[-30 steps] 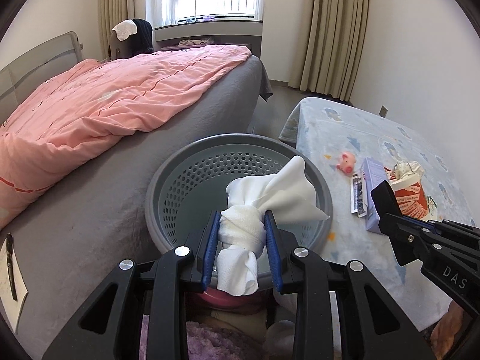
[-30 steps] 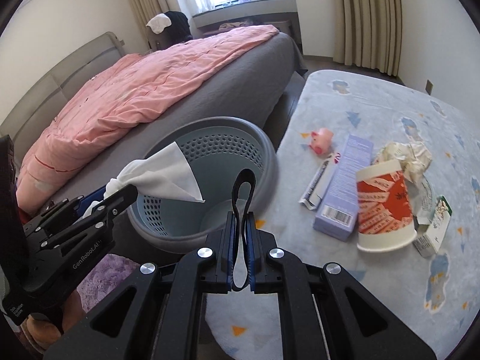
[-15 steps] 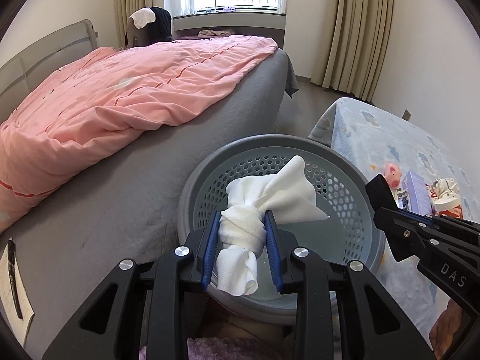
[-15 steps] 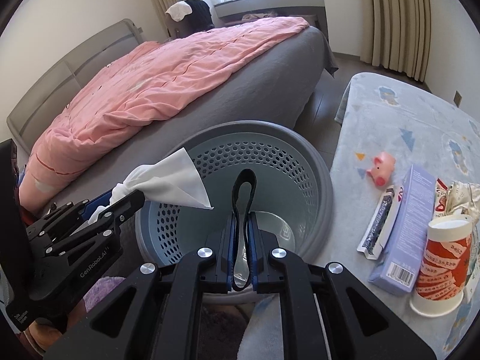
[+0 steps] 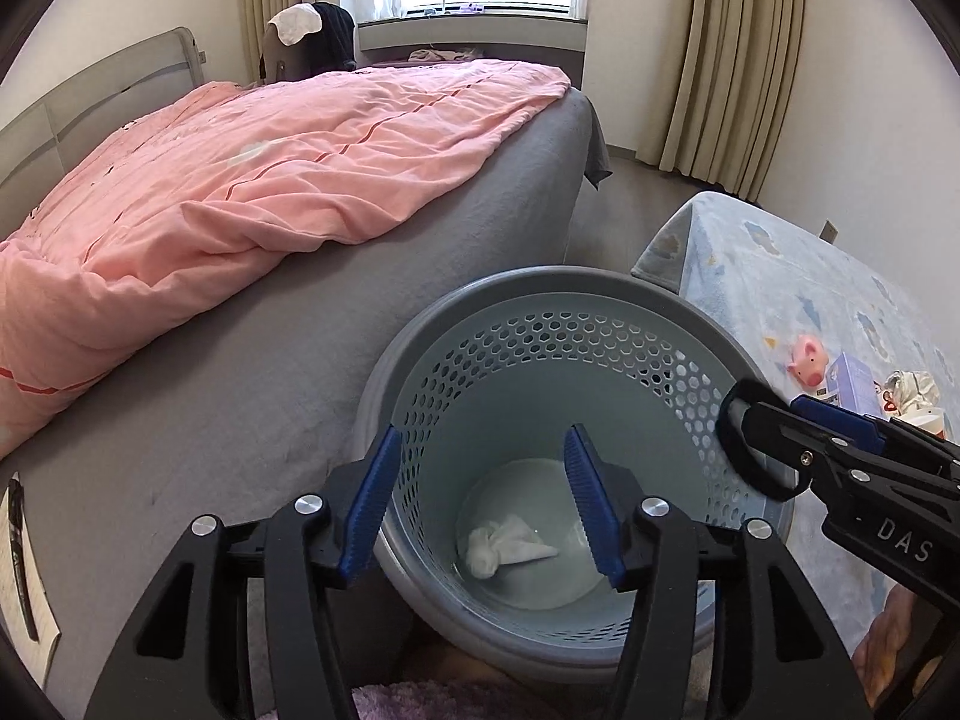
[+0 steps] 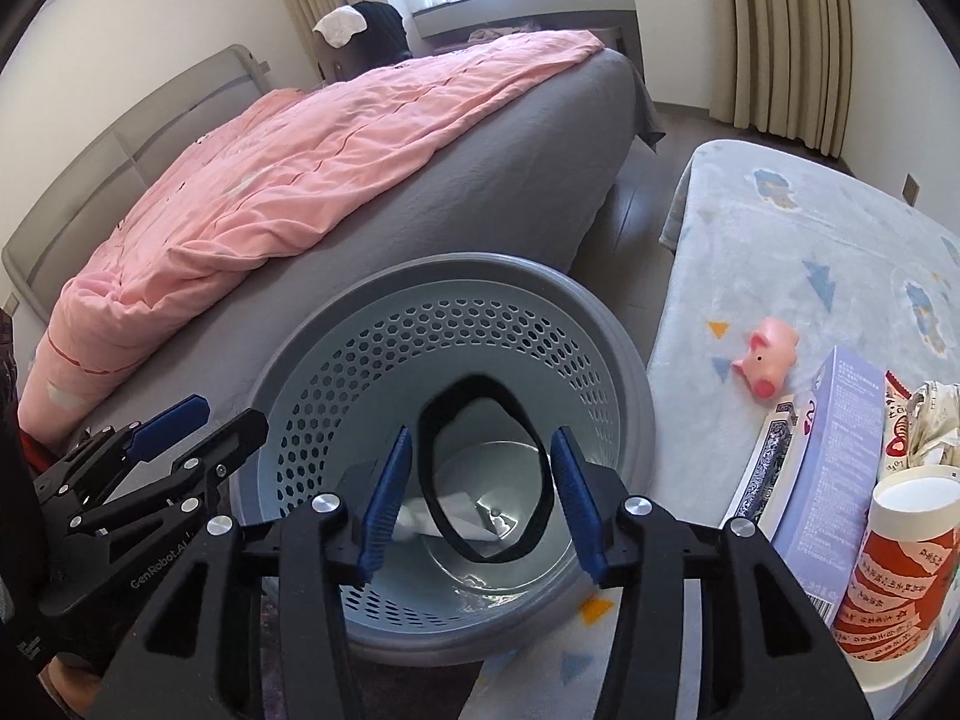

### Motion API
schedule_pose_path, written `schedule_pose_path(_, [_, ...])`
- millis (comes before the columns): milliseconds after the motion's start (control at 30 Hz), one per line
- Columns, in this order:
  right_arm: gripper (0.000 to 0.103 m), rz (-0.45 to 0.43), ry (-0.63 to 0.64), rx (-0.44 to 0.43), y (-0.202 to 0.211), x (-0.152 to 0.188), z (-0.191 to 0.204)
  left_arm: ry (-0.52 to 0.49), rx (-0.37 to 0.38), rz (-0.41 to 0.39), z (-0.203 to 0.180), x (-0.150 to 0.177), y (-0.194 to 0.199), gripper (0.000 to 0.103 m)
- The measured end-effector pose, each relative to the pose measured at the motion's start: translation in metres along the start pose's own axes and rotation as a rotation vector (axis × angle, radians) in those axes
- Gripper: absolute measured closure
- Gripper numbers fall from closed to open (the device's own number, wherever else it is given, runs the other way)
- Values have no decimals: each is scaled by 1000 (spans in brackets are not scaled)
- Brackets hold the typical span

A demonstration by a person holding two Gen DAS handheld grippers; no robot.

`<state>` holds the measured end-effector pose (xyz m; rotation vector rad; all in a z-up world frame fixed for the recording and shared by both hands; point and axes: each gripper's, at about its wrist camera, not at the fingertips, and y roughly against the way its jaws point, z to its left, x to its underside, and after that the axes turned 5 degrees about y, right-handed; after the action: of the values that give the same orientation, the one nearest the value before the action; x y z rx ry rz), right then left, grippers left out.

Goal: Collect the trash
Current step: 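Open both tools to drop the tissue and band into the basket, then move both tools back from the basket to the table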

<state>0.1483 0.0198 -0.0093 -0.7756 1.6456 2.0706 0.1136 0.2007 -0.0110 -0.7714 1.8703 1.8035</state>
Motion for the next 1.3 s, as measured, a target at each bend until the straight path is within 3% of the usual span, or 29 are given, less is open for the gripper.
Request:
schedule_pose_path(233, [54,-9,3,6,5,2,1,-1,-17,-9,-2,3,6,42])
schedule_pose_path(300, [53,-14,17,22,7,4,4,5,-24,-13,-1,4,8,34])
schedule_pose_path(600, [47,-29,37,42,22,13,12,18,-31,-22,2,10,21,29])
schedule_pose_path(900, [44,-42,29,47,44,24,12,24,-24,-35,-2,17,43,27])
schedule_pose_path(1300, [42,-51,-13,94,82,49,-6,17,45,-57,-28,30,72,25])
